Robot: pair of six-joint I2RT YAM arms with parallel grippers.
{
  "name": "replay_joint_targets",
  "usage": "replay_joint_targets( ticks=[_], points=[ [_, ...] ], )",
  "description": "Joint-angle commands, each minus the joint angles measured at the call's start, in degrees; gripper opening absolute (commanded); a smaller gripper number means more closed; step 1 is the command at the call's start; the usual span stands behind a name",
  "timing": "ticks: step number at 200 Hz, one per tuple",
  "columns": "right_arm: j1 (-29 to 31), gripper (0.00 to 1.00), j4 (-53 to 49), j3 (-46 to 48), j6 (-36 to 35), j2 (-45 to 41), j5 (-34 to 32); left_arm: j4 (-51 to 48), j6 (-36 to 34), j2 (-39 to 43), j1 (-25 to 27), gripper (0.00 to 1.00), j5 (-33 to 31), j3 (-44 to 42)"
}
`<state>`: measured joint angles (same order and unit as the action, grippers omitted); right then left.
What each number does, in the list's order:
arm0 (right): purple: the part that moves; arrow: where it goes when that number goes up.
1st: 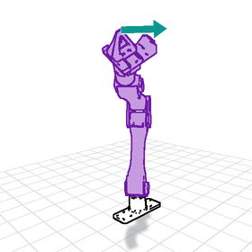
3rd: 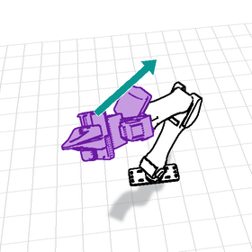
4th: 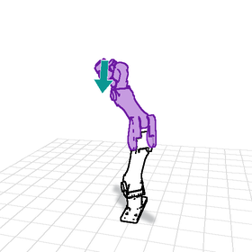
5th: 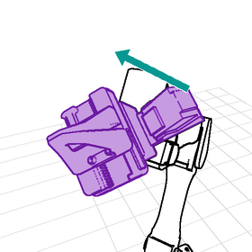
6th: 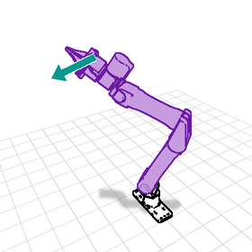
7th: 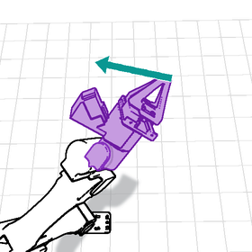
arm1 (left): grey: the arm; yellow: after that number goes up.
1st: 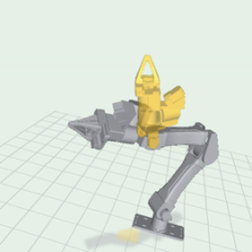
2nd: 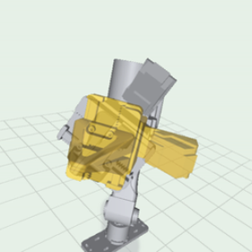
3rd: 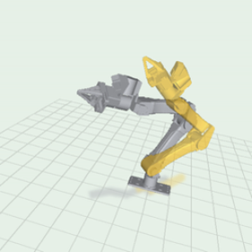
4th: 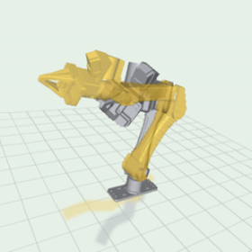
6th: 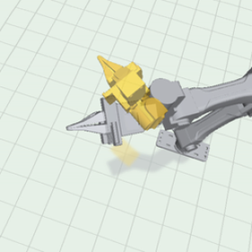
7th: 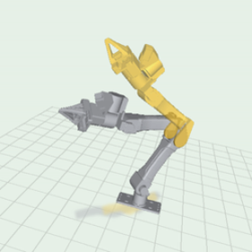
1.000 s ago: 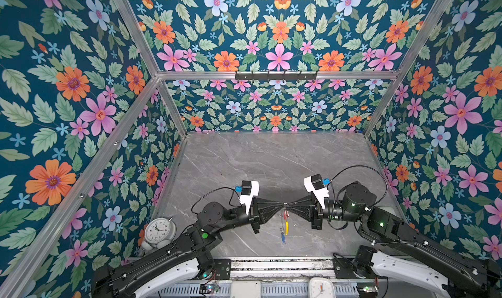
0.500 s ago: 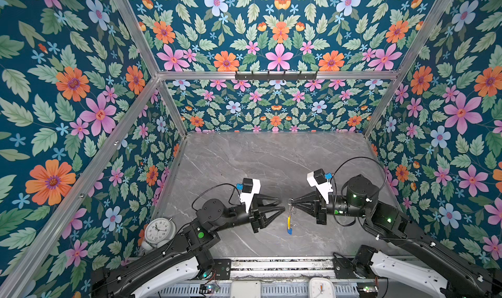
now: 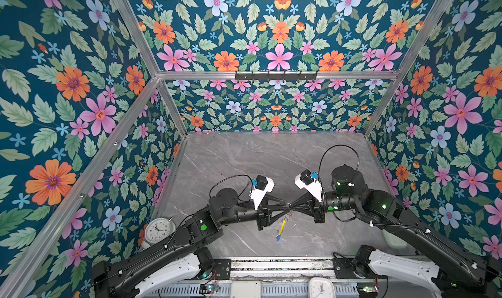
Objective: Remove the keys from the keyring
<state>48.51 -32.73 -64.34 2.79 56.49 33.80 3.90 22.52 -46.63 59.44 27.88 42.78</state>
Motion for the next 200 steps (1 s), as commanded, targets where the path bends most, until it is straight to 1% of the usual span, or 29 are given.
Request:
replay_joint_targets(
  ticks=[1, 47, 85, 115, 132, 152, 166, 183, 200],
  points=[
    [0.00, 0.00, -1.72, -1.35, -2.29, 0.72, 0.84, -0.19, -0.99, -0.77, -0.01, 0.34, 2.21, 0.71],
    [0.00, 0.00, -3.13, -2.48, -3.01, 1.32, 0.65, -0.12, -0.98, -1.35, 0.00, 0.19, 2.44, 1.12],
    [0.00, 0.00, -3.05, -2.52, -2.88, 1.41, 0.32, 0.82, -1.03, -1.79, 0.02, 0.00, 2.36, 1.18],
    [-0.05, 0.00, -0.31, -1.79, -1.09, 1.18, 0.22, 4.46, -0.60, -1.23, -0.03, 0.00, 0.75, -0.33],
    [0.03, 0.20, 3.26, -0.31, 0.94, -0.02, -1.23, 7.28, 0.00, -0.51, -0.03, 0.00, -0.75, -1.61],
    [0.08, 0.38, 9.49, 2.99, 3.64, -2.96, -3.88, 10.40, 0.37, 0.84, -0.02, 0.00, -2.81, -3.32],
    [0.33, 0.42, 14.75, 6.13, 5.92, -5.46, -6.60, 13.02, 0.89, 2.03, 0.04, 0.00, -4.70, -4.83],
    [1.32, 0.45, 19.31, 9.49, 7.52, -7.66, -9.91, 16.15, 1.59, 3.59, -0.01, 0.00, -6.93, -6.48],
    [3.60, 0.45, 22.90, 12.42, 8.02, -9.06, -14.32, 18.56, 2.25, 4.65, 0.02, 0.00, -8.63, -7.88]
  ],
)
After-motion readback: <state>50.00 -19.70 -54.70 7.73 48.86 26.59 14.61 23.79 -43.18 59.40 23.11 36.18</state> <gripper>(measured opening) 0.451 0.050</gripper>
